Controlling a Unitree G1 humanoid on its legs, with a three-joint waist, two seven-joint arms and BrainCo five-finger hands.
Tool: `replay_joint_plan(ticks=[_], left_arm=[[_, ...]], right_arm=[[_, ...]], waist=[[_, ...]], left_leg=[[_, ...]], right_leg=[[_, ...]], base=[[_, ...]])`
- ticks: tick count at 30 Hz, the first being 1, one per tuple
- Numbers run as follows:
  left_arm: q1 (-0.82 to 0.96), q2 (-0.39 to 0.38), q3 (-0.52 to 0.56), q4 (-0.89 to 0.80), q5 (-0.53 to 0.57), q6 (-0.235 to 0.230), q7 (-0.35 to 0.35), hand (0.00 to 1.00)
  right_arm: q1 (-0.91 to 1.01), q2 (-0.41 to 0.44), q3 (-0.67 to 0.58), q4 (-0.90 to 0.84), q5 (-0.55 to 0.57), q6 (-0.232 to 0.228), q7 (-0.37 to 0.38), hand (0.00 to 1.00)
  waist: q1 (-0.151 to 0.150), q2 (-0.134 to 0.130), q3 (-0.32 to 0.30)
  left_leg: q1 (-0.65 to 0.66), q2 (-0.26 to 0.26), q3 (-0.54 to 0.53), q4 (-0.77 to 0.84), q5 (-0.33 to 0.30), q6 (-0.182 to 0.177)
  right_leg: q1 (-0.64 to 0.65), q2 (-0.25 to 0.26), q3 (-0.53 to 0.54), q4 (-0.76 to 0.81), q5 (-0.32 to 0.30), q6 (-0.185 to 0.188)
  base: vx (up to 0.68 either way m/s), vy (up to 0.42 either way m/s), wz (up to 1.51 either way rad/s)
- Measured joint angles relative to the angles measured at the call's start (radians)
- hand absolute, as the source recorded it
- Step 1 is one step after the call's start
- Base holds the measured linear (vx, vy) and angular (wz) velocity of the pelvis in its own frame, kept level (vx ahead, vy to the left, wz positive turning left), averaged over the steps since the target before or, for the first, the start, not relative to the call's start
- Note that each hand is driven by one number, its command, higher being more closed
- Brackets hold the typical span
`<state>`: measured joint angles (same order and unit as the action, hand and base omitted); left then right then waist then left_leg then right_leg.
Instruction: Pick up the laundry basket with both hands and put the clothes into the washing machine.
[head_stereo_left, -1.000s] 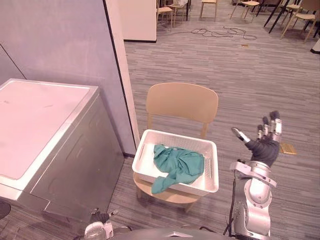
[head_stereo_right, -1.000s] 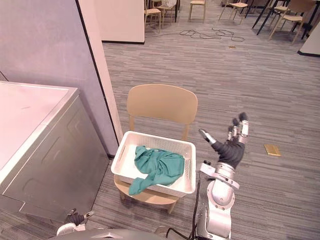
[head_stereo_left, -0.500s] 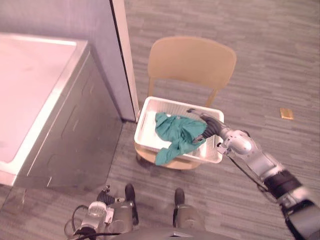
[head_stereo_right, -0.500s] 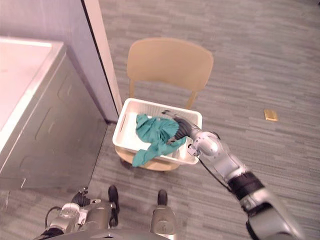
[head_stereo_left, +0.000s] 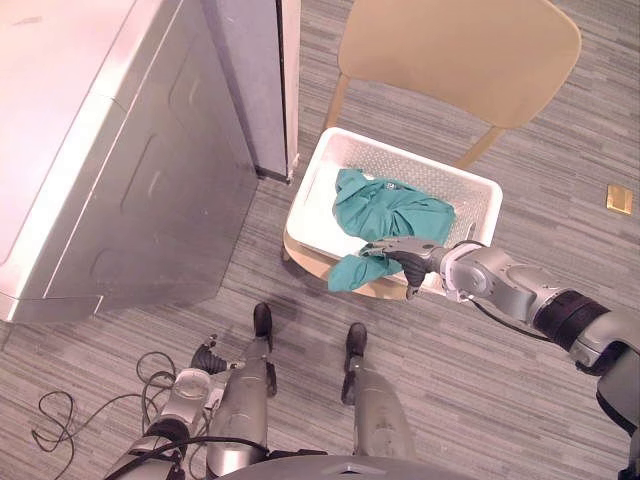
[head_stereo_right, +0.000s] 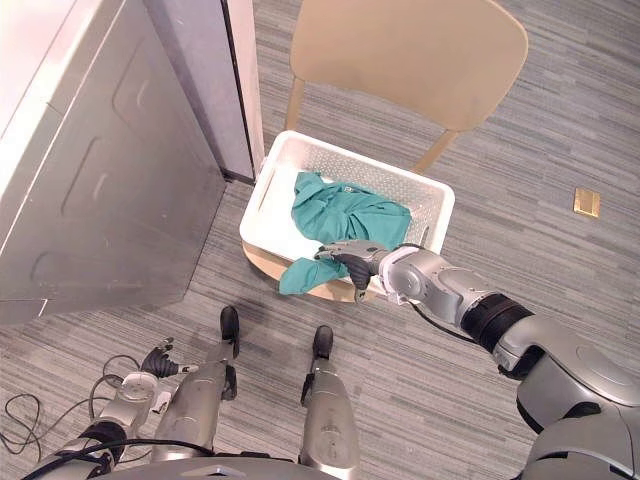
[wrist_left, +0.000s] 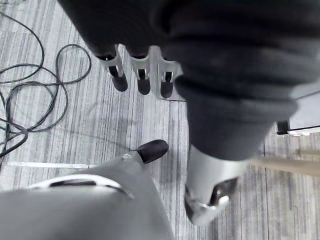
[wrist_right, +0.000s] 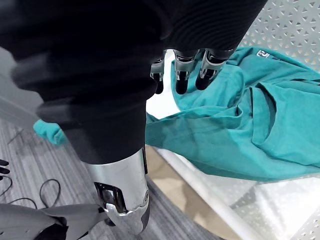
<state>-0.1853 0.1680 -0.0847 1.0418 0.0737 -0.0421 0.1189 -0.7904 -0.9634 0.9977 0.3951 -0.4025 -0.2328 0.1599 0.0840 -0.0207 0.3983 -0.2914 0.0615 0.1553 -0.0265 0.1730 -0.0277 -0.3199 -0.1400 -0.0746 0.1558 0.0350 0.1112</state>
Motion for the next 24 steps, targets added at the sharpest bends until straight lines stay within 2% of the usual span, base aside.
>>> replay_joint_plan(ticks=[2,9,15,24], left_arm=[[-0.004,-0.003,0.000,-0.001,-0.016,-0.001,0.008,0.00],[-0.032,-0.022,-0.008,-0.009,-0.034,-0.001,0.019,0.00],[-0.033,-0.031,-0.020,-0.012,-0.053,-0.001,0.020,0.00],[-0.034,-0.030,-0.035,-0.020,-0.071,-0.001,0.020,0.00]], right_arm=[[-0.009,0.024,-0.025,0.058,-0.038,0.015,-0.040,0.00],[-0.019,0.074,-0.192,0.099,-0.036,0.070,-0.153,0.00],[-0.011,0.114,-0.266,0.101,-0.026,0.081,-0.164,0.00],[-0.009,0.114,-0.277,0.102,-0.025,0.084,-0.166,0.00]], waist=[[0.003,0.000,0.004],[0.005,0.002,0.022],[0.004,0.002,0.022],[0.001,0.005,0.024]], left_leg=[[-0.006,0.003,-0.004,-0.005,0.008,-0.002],[-0.027,0.007,-0.009,-0.033,0.028,-0.009],[-0.028,0.007,-0.006,-0.040,0.036,-0.004],[-0.048,0.006,-0.003,-0.049,0.042,-0.007]], right_leg=[[-0.009,0.002,-0.003,0.005,0.000,-0.001],[-0.048,0.007,-0.005,0.023,-0.001,-0.002],[-0.058,0.008,-0.001,0.028,-0.001,-0.003],[-0.091,0.007,0.004,0.043,-0.004,-0.003]], base=[[0.03,-0.026,0.04],[0.00,-0.005,0.00],[0.01,-0.004,0.00],[0.01,-0.015,0.00]])
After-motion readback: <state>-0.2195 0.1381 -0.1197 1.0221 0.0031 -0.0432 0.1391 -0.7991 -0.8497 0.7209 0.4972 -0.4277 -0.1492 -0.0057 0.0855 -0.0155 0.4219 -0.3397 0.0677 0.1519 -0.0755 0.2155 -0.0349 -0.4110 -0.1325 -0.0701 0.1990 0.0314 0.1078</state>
